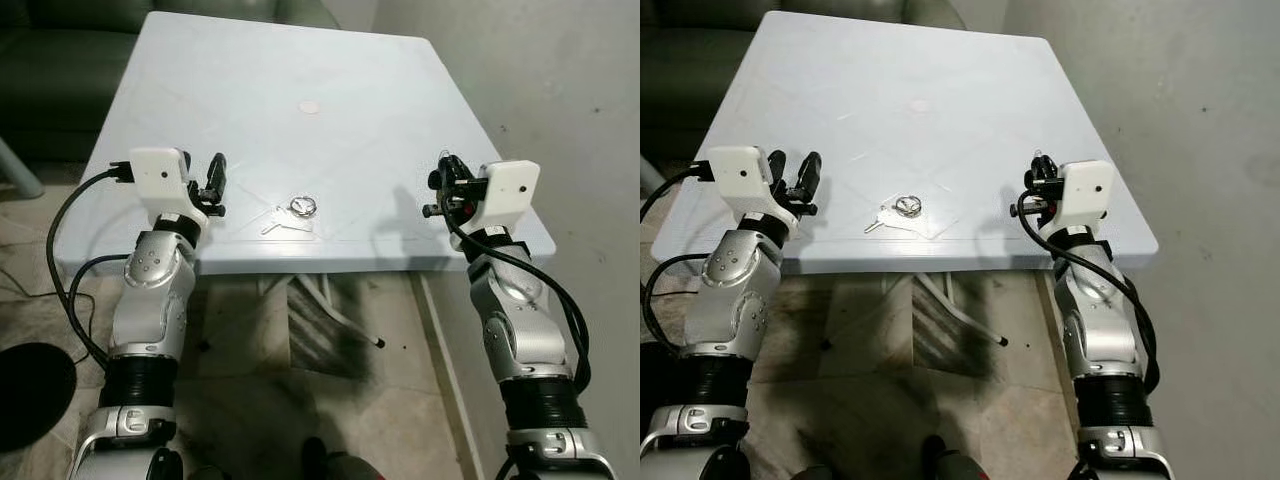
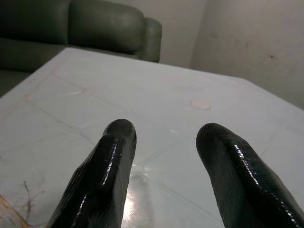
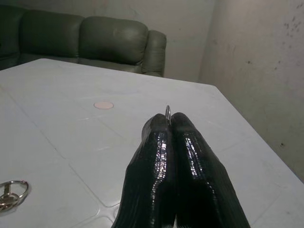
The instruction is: Hang keys on a hook
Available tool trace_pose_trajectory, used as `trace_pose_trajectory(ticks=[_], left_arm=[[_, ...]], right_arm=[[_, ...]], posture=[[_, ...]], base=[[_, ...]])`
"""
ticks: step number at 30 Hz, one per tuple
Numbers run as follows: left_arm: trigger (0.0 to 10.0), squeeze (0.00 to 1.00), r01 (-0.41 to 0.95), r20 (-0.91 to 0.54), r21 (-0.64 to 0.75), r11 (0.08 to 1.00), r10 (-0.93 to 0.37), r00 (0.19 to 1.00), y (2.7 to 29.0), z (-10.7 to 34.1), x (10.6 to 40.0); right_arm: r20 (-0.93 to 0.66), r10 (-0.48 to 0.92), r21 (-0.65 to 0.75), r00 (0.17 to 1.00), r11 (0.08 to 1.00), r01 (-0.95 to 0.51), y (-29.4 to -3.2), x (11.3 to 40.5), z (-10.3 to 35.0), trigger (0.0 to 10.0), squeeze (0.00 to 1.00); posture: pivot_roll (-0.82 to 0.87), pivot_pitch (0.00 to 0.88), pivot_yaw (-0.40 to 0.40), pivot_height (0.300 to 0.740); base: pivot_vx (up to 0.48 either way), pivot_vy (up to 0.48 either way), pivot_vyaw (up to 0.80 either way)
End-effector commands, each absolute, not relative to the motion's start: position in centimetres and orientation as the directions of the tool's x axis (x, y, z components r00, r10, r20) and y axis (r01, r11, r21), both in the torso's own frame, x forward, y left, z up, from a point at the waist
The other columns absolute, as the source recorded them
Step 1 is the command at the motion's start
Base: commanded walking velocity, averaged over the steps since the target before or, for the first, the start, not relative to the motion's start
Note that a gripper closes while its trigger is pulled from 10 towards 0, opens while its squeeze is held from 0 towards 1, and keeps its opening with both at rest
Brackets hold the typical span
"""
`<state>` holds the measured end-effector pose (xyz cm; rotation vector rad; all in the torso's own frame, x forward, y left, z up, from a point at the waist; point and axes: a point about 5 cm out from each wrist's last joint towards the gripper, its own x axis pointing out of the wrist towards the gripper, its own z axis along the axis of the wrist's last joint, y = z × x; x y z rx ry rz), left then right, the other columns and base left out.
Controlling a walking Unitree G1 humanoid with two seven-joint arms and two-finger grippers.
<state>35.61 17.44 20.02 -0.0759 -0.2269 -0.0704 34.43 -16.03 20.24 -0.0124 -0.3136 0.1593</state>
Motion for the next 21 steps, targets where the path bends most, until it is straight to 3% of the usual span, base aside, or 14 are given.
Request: trace_pose_trajectory(ticks=[1,9,12,21], left_arm=[[10.0,0.0,0.056,0.236,-0.066,0.996,-0.039,0.971,17.58,20.48,35.92],[10.0,0.0,0.043,0.221,-0.115,0.992,-0.016,0.975,17.61,20.14,35.94],[10.0,0.0,0.035,0.216,-0.11,0.993,-0.01,0.976,17.74,20.0,35.92],[10.0,0.0,0.026,0.217,-0.1,0.995,-0.003,0.976,17.83,20.06,36.03]], right_arm=[[0.31,0.156,-0.044,0.938,0.988,-0.15,-16.09,34.18,20.32,10.0,0.0],[0.283,0.175,-0.04,0.943,0.985,-0.171,-15.82,34.21,19.65,10.0,0.0],[0.283,0.176,-0.041,0.943,0.984,-0.172,-15.78,34.25,19.71,10.0,0.0],[0.279,0.176,-0.037,0.944,0.984,-0.173,-15.6,34.16,19.53,10.0,0.0]], posture=[[0.05,0.124,-0.072,0.74],[0.06,0.129,-0.082,0.74],[0.07,0.131,-0.08,0.74],[0.06,0.132,-0.078,0.74]], base=[[0.0,0.0,-0.73],[0.0,0.0,-0.73],[0.0,0.45,-0.73],[0.0,0.0,-0.73]])
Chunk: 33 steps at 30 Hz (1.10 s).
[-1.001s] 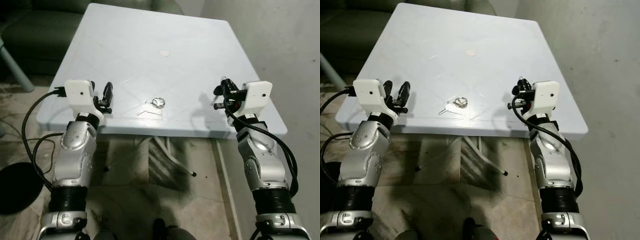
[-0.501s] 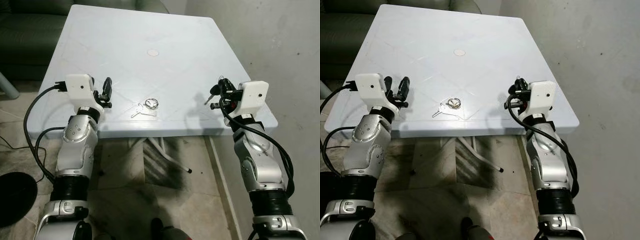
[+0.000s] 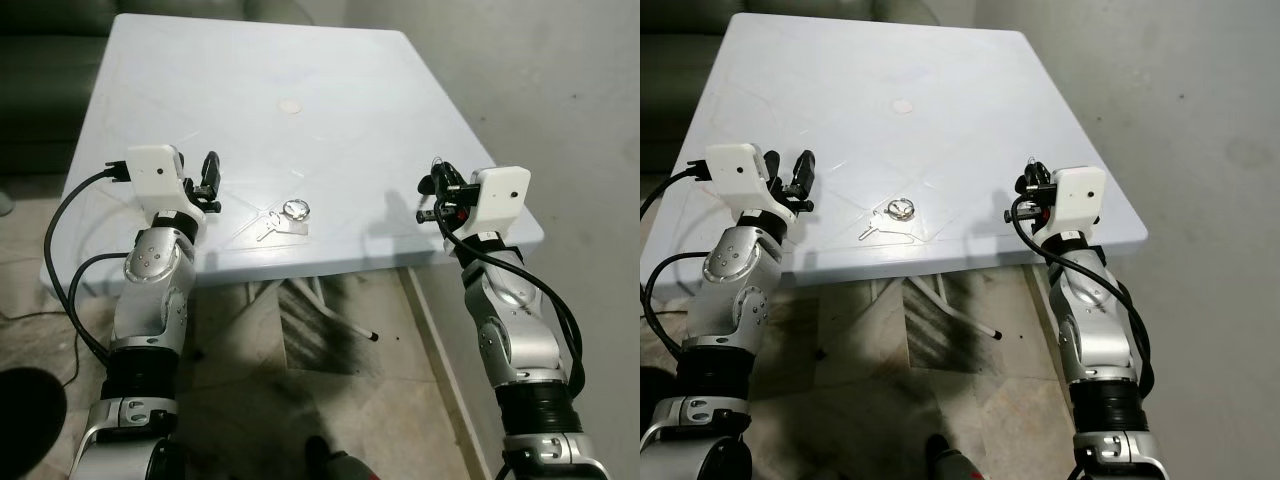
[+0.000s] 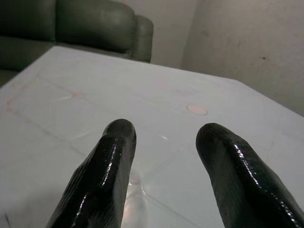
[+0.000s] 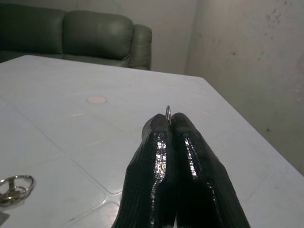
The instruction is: Hang keys on a hook
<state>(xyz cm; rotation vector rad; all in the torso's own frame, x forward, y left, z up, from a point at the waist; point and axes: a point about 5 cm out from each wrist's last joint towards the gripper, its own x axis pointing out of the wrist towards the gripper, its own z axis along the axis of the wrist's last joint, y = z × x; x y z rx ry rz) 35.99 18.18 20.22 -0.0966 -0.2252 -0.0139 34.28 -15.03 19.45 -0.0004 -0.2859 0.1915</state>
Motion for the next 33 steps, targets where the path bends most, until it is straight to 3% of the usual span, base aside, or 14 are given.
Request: trace_pose_trajectory(ticks=[1,26,33], left_arm=[[10.0,0.0,0.026,0.217,-0.1,0.995,-0.004,0.976,17.81,20.06,36.03],[10.0,0.0,0.079,0.224,-0.108,0.991,-0.053,0.973,17.25,20.18,36.1],[10.0,0.0,0.086,0.22,-0.103,0.991,-0.061,0.974,17.11,20.15,36.18]], right_arm=[[0.28,0.176,-0.037,0.944,0.984,-0.173,-15.61,34.16,19.54,10.0,0.0],[0.271,0.161,-0.047,0.949,0.987,-0.154,-16.21,33.93,19.34,10.0,0.0],[0.27,0.163,-0.046,0.949,0.987,-0.156,-16.13,33.93,19.26,10.0,0.0]], posture=[[0.06,0.132,-0.078,0.74],[0.06,0.136,-0.071,0.74],[0.06,0.131,-0.069,0.74]], base=[[0.0,0.0,-0.73],[0.0,0.0,-0.73],[0.0,0.439,-0.73]])
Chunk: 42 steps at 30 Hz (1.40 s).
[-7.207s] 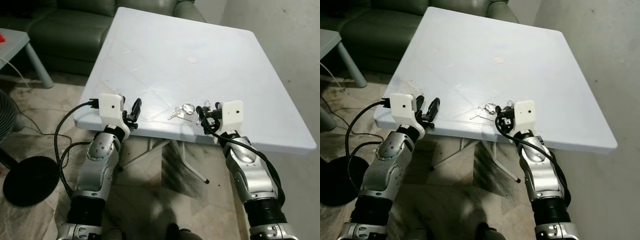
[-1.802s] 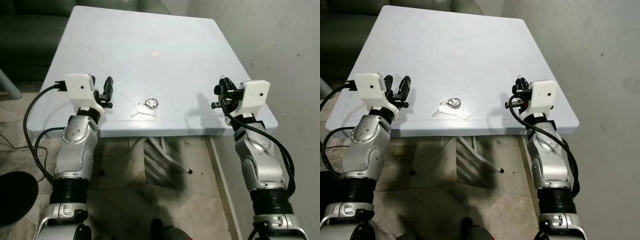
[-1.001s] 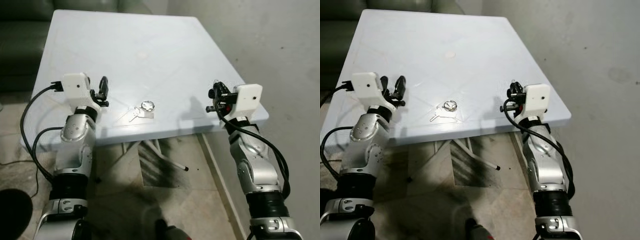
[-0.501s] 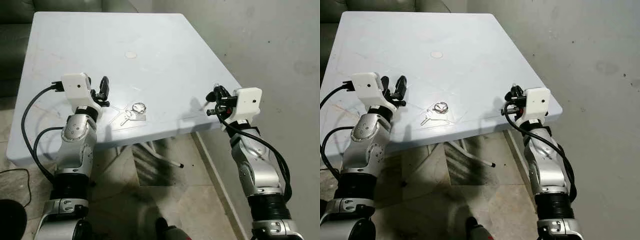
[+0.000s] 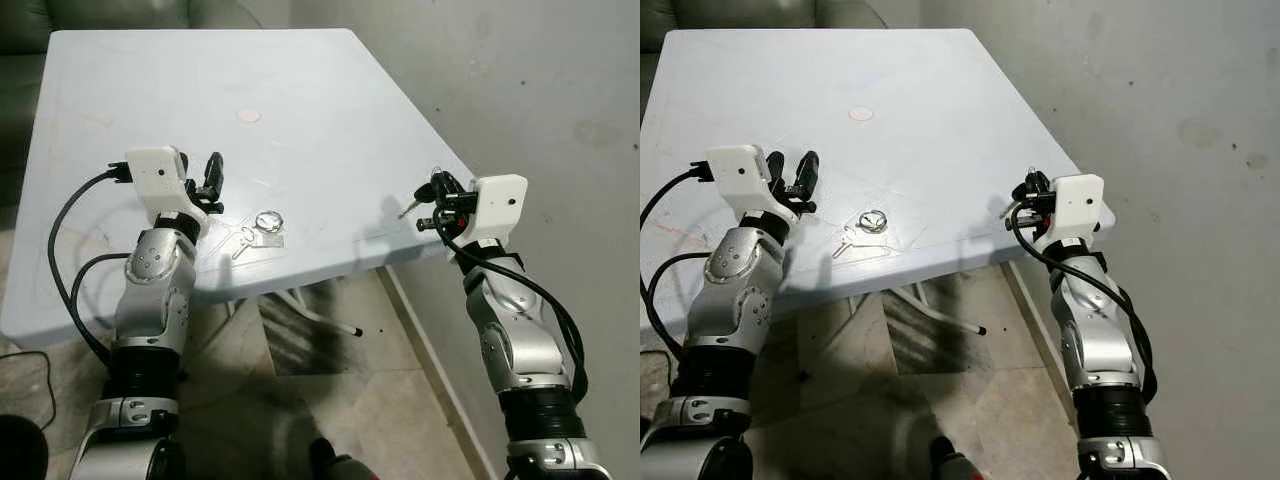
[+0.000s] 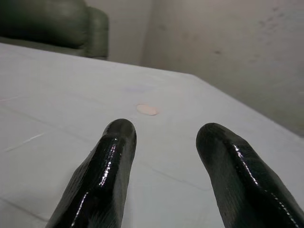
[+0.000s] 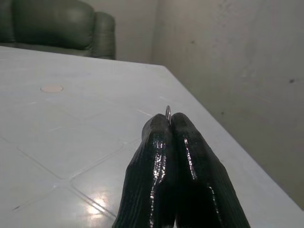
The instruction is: Hang keys on a hook
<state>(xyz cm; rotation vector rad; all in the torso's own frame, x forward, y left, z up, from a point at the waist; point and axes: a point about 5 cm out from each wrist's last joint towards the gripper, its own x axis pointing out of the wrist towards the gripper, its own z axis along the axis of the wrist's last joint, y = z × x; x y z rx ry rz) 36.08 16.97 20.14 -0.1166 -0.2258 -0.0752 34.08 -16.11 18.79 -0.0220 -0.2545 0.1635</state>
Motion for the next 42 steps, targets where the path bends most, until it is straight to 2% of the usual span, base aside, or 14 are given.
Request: trace_pose_trajectory(ticks=[1,42], left_arm=[[10.0,0.0,0.089,0.227,-0.099,0.991,-0.065,0.972,17.01,20.24,36.19],[10.0,0.0,0.083,0.232,-0.075,0.994,-0.063,0.971,16.73,19.98,36.24]], right_arm=[[0.27,0.164,-0.045,0.949,0.987,-0.157,-16.07,33.93,19.27,10.0,0.0],[0.259,0.188,-0.054,0.947,0.982,-0.18,-15.62,33.78,19.03,10.0,0.0]], posture=[[0.05,0.126,-0.068,0.74],[0.05,0.099,-0.077,0.74]], base=[[0.0,0.0,-0.73],[0.0,0.0,-0.73]])
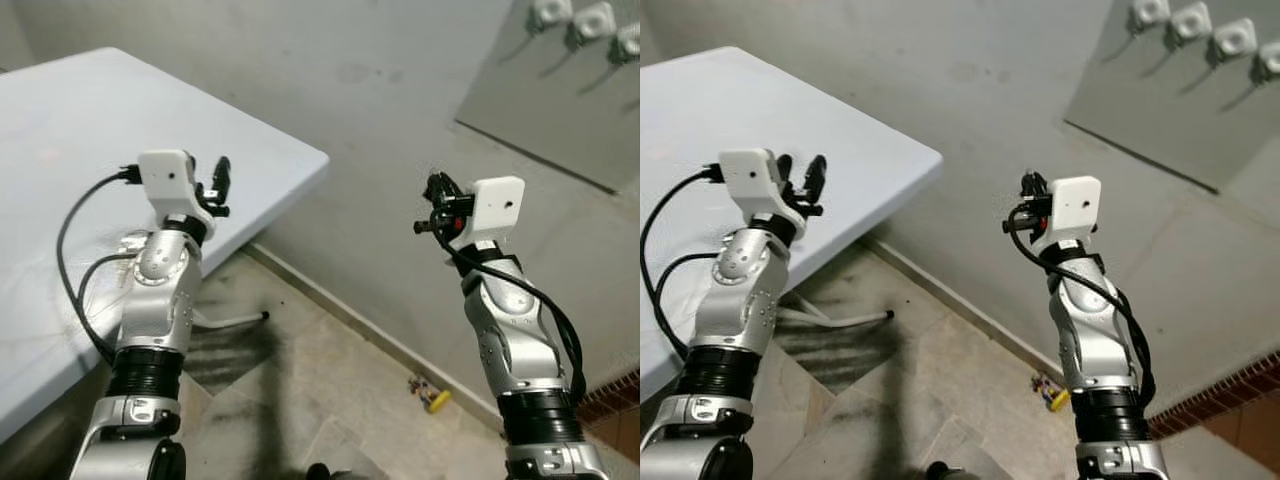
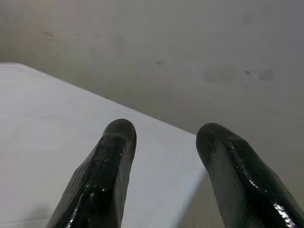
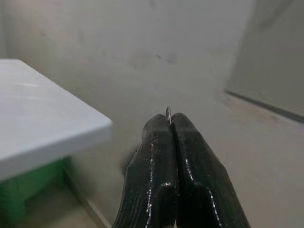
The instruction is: Hang keys on a hook
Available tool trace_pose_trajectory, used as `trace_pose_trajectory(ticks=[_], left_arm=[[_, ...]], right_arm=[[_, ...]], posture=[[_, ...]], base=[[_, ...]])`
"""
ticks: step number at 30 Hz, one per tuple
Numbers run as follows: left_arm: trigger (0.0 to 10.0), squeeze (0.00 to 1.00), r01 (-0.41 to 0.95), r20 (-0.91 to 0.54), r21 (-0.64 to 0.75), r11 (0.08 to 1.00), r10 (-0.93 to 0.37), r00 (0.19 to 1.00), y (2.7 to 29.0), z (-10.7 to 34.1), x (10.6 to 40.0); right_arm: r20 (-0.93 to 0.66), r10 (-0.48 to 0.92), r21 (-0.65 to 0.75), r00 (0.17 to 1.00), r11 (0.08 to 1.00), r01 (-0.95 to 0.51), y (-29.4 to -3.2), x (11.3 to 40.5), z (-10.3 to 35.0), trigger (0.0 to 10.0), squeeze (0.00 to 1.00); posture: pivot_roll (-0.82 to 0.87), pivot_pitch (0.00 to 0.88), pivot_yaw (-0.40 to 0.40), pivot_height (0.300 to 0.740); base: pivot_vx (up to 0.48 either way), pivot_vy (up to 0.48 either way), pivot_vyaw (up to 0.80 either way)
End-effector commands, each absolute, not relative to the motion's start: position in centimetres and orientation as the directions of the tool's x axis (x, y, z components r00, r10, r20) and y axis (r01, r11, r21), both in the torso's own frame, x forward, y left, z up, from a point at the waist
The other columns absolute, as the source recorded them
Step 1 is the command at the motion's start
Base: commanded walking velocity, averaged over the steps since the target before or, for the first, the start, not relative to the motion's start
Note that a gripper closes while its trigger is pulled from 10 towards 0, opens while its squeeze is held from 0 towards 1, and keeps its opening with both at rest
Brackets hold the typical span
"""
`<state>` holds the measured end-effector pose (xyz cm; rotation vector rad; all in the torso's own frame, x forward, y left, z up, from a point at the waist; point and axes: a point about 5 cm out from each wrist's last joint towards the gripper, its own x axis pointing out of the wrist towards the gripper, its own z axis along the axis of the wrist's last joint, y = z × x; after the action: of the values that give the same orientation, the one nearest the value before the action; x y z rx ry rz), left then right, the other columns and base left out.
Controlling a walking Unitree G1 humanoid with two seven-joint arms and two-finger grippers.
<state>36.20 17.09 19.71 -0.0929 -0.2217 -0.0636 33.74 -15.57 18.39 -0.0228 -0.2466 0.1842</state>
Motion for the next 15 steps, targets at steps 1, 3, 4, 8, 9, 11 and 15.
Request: trace_pose_trajectory(ticks=[1,3,4,8,9,11,15], left_arm=[[10.0,0.0,0.084,0.232,-0.075,0.994,-0.064,0.971,16.7,20.0,36.2],[10.0,0.0,0.086,0.233,-0.076,0.993,-0.066,0.97,16.7,20.0,36.3],[10.0,0.0,0.087,0.234,-0.078,0.993,-0.066,0.97,16.7,20.0,36.3],[10.0,0.0,0.106,0.241,-0.082,0.991,-0.084,0.967,16.3,20.1,36.1],[10.0,0.0,0.117,0.242,-0.08,0.99,-0.095,0.966,16.1,20.0,36.1],[10.0,0.0,0.132,0.237,-0.084,0.988,-0.109,0.965,15.9,19.9,36.0],[10.0,0.0,0.15,0.229,-0.077,0.986,-0.129,0.965,15.4,19.6,35.8]], right_arm=[[0.259,0.188,-0.054,0.947,0.982,-0.18,-15.6,33.8,19.0,10.0,0.0],[0.258,0.188,-0.054,0.948,0.982,-0.181,-15.6,33.8,19.0,10.0,0.0],[0.258,0.189,-0.054,0.948,0.982,-0.181,-15.6,33.8,19.0,10.0,0.0],[0.257,0.191,-0.055,0.947,0.982,-0.183,-15.6,33.9,19.1,10.0,0.0],[0.256,0.191,-0.056,0.948,0.982,-0.182,-15.6,33.9,19.1,10.0,0.0],[0.256,0.191,-0.057,0.948,0.982,-0.182,-15.6,33.9,19.1,10.0,0.0],[0.256,0.19,-0.058,0.948,0.982,-0.181,-15.7,33.8,19.1,10.0,0.0]], posture=[[0.05,0.099,-0.077,0.74],[0.05,0.101,-0.079,0.74],[0.05,0.101,-0.079,0.74],[0.05,0.102,-0.083,0.74],[0.05,0.103,-0.083,0.74],[0.05,0.103,-0.083,0.74],[0.05,0.109,-0.083,0.74]], base=[[0.0,0.0,-0.73],[0.0,0.0,-0.73],[0.0,0.0,-0.73],[0.0,0.0,-0.73],[0.0,0.0,-0.73],[0.0,0.0,-0.73],[0.0,0.0,-0.73]])
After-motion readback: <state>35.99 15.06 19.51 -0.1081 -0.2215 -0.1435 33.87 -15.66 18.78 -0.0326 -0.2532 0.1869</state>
